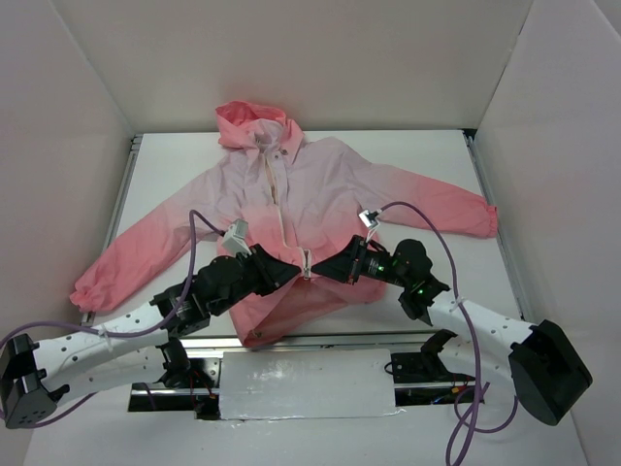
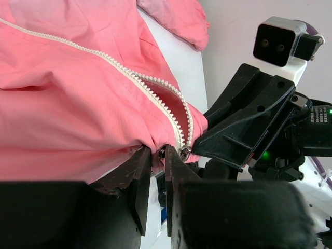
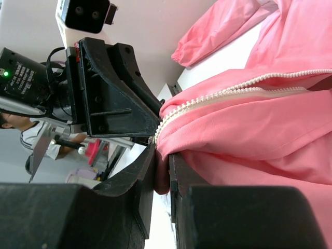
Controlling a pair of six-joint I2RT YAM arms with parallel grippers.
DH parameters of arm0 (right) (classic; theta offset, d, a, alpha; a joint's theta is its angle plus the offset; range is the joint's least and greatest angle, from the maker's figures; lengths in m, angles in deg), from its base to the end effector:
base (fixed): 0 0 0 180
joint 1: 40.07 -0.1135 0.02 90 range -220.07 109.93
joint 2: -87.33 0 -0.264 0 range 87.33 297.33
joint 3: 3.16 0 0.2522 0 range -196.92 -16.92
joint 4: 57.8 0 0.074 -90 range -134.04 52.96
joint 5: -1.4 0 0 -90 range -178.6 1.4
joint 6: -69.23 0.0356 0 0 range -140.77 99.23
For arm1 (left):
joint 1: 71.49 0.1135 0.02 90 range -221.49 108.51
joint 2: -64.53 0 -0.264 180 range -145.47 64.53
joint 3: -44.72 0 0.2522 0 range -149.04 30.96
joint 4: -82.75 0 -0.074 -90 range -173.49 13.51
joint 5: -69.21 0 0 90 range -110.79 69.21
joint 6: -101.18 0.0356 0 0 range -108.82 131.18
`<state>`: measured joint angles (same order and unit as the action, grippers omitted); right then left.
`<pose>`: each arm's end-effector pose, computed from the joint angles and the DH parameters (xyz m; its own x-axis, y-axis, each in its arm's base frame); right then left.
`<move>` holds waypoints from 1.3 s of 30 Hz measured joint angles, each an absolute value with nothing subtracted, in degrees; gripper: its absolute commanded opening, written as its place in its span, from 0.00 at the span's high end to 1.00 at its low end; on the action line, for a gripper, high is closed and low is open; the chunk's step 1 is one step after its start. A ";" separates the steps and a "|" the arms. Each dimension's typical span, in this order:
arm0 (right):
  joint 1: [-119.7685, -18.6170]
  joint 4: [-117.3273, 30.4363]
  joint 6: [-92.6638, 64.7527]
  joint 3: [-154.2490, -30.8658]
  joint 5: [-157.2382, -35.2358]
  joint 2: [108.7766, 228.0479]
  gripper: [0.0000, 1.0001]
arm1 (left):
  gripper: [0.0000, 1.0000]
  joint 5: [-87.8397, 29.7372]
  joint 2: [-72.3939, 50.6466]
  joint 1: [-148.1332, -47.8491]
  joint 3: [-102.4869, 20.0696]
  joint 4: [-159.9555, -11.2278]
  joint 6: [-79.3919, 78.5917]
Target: Zip up the jacket
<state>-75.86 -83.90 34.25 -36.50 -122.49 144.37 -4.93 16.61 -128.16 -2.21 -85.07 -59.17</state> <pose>0.1594 0.1394 0.2380 -0.7486 0.2988 -0.5919 -0.5652 0.1792 0.8052 0.1184 -0.1623 0.2804 -0.6613 -0.6431 -0.3861 0.1032 0.4318 -0.8961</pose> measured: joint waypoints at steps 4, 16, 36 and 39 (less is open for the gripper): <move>-75.48 -82.78 33.58 -36.80 -122.49 144.76 1.00 | 1.00 -5.74 15.85 -128.11 -2.19 -86.03 -57.99; -72.27 -74.74 30.10 -43.14 -123.84 146.07 1.00 | 1.00 -9.63 16.70 -127.87 -0.57 -91.96 -56.26; -71.33 -71.77 31.57 -43.21 -126.64 145.94 1.00 | 1.00 -12.63 11.67 -127.22 -3.32 -90.03 -46.93; -70.57 -68.93 30.91 -43.91 -125.44 145.46 1.00 | 1.00 -16.74 10.64 -126.78 -3.32 -93.86 -45.51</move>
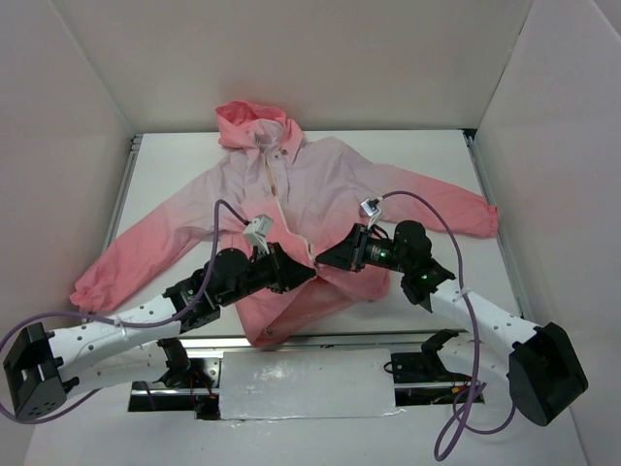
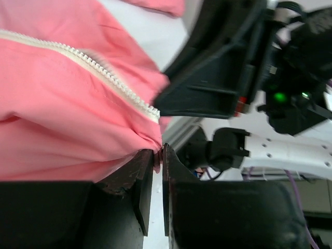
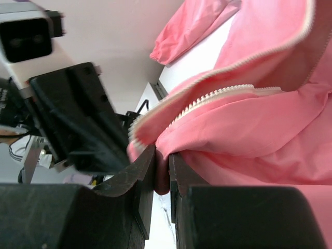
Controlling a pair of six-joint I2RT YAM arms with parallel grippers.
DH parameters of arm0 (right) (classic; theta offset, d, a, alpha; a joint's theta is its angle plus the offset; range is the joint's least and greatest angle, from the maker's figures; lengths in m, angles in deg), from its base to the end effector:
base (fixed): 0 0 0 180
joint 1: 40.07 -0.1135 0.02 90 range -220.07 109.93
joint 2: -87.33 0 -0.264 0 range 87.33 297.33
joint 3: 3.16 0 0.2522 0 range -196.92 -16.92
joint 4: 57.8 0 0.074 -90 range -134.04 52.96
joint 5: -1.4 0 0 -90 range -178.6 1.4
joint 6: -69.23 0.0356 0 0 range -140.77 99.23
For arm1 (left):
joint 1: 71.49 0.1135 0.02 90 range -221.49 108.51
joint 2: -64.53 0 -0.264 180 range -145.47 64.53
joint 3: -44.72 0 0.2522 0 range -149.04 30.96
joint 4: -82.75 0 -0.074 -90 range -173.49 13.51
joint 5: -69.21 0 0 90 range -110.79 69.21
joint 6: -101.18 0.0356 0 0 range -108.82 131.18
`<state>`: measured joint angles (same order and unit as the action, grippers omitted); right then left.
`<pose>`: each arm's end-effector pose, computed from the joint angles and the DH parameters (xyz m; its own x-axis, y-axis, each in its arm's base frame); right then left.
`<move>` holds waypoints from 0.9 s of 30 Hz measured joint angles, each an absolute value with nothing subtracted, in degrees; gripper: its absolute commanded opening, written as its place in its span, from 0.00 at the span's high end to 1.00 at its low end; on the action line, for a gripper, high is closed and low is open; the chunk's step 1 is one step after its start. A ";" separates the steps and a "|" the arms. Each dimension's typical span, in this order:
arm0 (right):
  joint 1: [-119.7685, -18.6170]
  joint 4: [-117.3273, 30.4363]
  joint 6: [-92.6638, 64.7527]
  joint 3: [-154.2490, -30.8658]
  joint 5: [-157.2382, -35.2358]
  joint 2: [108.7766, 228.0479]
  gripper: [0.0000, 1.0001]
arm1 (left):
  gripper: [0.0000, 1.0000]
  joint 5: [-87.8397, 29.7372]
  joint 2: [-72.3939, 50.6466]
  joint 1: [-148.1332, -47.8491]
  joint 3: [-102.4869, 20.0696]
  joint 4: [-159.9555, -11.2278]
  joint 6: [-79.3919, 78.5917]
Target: Zip up the jacket
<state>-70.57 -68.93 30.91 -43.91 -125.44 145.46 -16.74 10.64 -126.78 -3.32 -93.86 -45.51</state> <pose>0.1815 0.1317 0.2512 -0.7798 0.2694 -0.5652 -0.4967 0.2834 0.8204 0.1293 -0.1822 0.2835 -0.7023 -0.4501 -0.5515 0.3521 0.4537 -0.8186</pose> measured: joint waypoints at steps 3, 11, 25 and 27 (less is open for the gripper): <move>-70.15 -66.72 30.78 -44.76 -125.37 145.53 1.00 | 1.00 -20.58 9.55 -126.49 -3.32 -97.73 -44.19; -67.64 -65.01 31.94 -46.70 -126.57 145.46 1.00 | 1.00 -26.05 6.56 -125.62 -2.88 -101.97 -42.75; -66.39 -65.21 32.75 -46.16 -129.70 144.13 1.00 | 1.00 -25.48 8.70 -125.62 -0.37 -101.44 -42.99; -66.26 -66.63 32.99 -44.85 -130.16 143.56 1.00 | 1.00 -25.61 8.74 -125.69 -0.37 -101.05 -42.93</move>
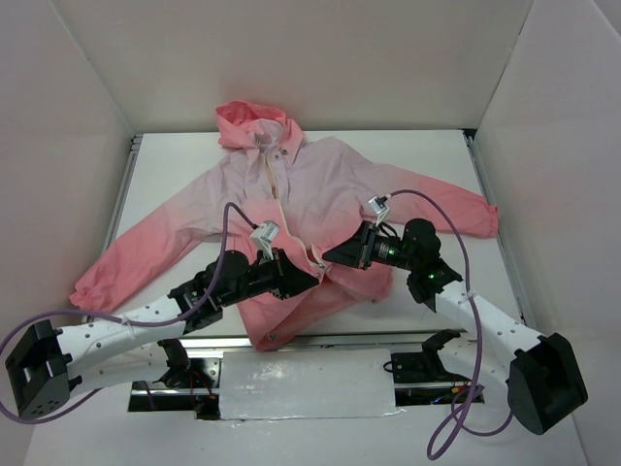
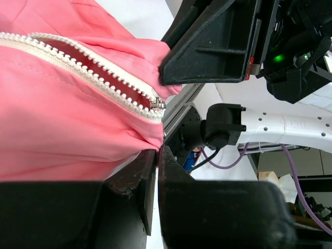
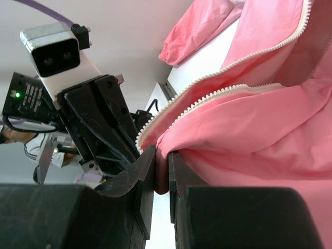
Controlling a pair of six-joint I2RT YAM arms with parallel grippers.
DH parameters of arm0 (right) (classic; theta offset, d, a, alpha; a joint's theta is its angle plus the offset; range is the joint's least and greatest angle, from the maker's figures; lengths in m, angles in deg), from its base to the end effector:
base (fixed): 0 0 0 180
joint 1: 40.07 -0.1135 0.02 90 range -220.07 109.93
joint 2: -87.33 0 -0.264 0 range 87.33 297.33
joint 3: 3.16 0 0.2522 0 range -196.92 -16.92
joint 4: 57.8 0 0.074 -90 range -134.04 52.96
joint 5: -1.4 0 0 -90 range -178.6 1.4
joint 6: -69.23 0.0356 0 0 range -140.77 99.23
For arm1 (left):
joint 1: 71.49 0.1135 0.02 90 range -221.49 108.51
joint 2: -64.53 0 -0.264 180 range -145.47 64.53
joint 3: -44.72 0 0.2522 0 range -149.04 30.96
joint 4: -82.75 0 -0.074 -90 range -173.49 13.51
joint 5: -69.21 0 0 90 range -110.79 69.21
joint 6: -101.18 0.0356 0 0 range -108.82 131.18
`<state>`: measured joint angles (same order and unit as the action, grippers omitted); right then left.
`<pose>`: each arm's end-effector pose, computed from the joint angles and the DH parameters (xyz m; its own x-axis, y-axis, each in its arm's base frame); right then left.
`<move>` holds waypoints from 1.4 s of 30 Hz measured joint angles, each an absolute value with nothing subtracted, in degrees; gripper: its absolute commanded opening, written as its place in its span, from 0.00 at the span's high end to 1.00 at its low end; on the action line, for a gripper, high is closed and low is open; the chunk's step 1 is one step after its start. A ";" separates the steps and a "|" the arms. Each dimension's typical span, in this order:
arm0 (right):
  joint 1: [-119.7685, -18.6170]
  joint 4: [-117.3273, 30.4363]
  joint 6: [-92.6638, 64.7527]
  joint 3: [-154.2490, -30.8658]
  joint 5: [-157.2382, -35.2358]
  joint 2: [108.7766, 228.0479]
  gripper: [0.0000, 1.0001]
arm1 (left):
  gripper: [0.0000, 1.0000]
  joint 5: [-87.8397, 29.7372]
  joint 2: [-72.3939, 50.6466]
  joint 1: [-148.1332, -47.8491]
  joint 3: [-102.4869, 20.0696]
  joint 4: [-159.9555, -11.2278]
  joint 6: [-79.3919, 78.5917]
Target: Zip up the jacket
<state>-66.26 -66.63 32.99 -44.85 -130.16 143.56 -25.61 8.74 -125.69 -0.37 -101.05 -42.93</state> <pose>0.1848 0.1172 0.2596 -0.7969 0.2806 -0.5350 -0.4734 0.2601 0.8416 0.1310 -0.1867 0.2718 -0.7355 -0.3603 -0.5738 0.4455 0.3810 -0.8102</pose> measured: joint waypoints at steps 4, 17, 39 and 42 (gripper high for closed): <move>-65.91 -67.11 32.90 -42.66 -130.59 140.89 1.00 | 1.00 -26.18 8.70 -125.71 -0.28 -101.33 -42.14; -65.80 -68.93 36.42 -32.23 -129.26 132.78 1.00 | 1.00 -28.47 4.94 -125.80 -0.66 -101.60 -41.42; -66.20 -63.88 36.35 -32.71 -124.28 130.05 1.00 | 1.00 -38.11 0.90 -125.29 0.72 -112.07 -42.66; -66.20 -63.35 36.35 -33.09 -123.84 129.74 1.00 | 1.00 -38.18 0.87 -125.29 0.72 -111.69 -42.64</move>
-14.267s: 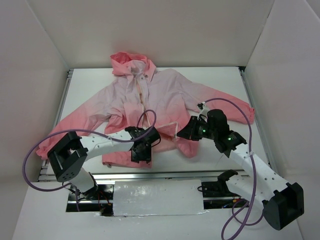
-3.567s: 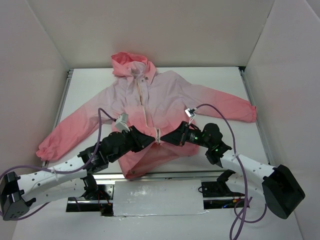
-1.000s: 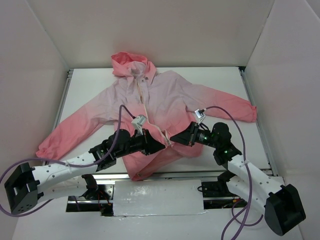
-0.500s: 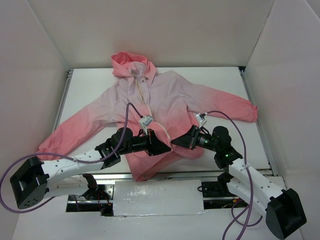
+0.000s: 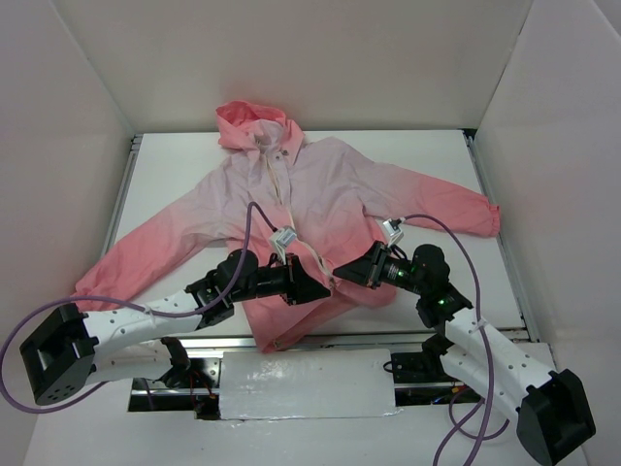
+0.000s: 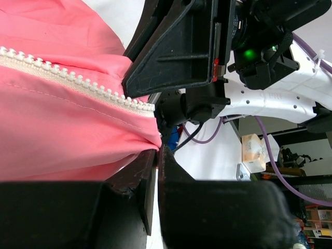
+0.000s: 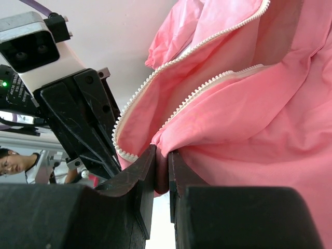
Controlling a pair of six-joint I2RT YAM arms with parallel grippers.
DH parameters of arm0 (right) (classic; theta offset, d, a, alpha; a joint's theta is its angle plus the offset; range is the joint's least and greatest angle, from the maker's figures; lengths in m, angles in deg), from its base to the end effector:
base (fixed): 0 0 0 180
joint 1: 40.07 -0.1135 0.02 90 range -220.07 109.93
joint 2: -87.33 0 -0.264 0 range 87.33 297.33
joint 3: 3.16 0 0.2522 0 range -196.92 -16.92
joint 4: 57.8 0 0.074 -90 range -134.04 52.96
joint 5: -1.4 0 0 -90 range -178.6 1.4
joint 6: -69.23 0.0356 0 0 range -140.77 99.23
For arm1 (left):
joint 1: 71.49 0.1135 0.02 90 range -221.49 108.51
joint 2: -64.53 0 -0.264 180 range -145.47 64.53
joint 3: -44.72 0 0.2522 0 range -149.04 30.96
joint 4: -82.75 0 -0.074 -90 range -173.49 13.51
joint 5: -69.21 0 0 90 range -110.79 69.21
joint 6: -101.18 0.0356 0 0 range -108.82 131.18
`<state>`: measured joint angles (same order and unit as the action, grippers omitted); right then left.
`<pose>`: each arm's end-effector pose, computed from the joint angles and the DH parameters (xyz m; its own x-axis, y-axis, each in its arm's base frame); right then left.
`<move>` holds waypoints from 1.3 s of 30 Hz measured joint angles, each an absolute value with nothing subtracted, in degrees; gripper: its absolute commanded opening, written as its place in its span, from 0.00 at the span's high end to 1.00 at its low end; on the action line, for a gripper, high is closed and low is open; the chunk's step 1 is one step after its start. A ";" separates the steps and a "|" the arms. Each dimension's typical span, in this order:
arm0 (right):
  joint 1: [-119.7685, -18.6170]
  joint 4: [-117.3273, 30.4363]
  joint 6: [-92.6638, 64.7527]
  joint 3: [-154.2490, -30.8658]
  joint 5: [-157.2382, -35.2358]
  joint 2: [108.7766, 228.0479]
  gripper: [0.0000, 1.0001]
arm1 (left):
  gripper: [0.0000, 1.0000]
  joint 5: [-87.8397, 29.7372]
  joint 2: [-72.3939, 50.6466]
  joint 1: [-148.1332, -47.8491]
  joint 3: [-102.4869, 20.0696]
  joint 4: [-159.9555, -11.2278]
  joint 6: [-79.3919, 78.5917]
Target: Zip up the jacket
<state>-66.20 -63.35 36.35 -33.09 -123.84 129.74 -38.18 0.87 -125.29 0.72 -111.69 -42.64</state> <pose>0.1468 0.0949 0.2246 -0.7928 0.3751 -0.4804 -0.3835 0.3058 0.8715 0.1378 -0.2063 0.2554 -0.7952 -0.2177 -0.5659 0.5150 0.2502 -0.8199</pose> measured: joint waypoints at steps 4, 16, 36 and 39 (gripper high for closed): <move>-66.28 -63.29 36.42 -33.31 -123.75 129.79 1.00 | 1.00 -38.20 0.83 -125.29 1.86 -112.87 -42.77; -66.37 -63.02 35.74 -33.31 -123.97 129.92 0.92 | 1.00 -37.72 0.76 -125.27 3.78 -115.63 -42.84; -66.44 -52.12 27.98 -37.15 -122.38 130.34 0.61 | 1.00 -39.90 -2.47 -125.18 7.74 -123.43 -44.57; -66.44 -50.76 27.13 -38.14 -121.94 130.55 0.59 | 1.00 -40.30 -2.84 -125.18 8.04 -124.20 -44.74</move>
<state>-66.44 -50.76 27.13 -38.14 -121.94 130.55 -40.30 -2.84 -125.18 8.04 -124.20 -44.74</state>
